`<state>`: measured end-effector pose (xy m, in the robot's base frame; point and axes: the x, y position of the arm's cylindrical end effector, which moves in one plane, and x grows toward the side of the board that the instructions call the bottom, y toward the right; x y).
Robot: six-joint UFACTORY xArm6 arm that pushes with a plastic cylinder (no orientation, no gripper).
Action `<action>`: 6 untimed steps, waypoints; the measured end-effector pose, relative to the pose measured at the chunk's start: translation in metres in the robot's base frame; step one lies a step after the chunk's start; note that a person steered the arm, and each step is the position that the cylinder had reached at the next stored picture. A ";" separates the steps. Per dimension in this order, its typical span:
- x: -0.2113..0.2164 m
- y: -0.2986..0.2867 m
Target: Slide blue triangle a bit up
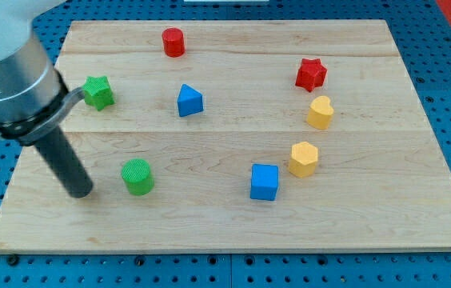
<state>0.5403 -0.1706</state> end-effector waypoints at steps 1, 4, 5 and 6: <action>0.000 0.054; -0.047 0.007; -0.083 0.081; -0.110 0.119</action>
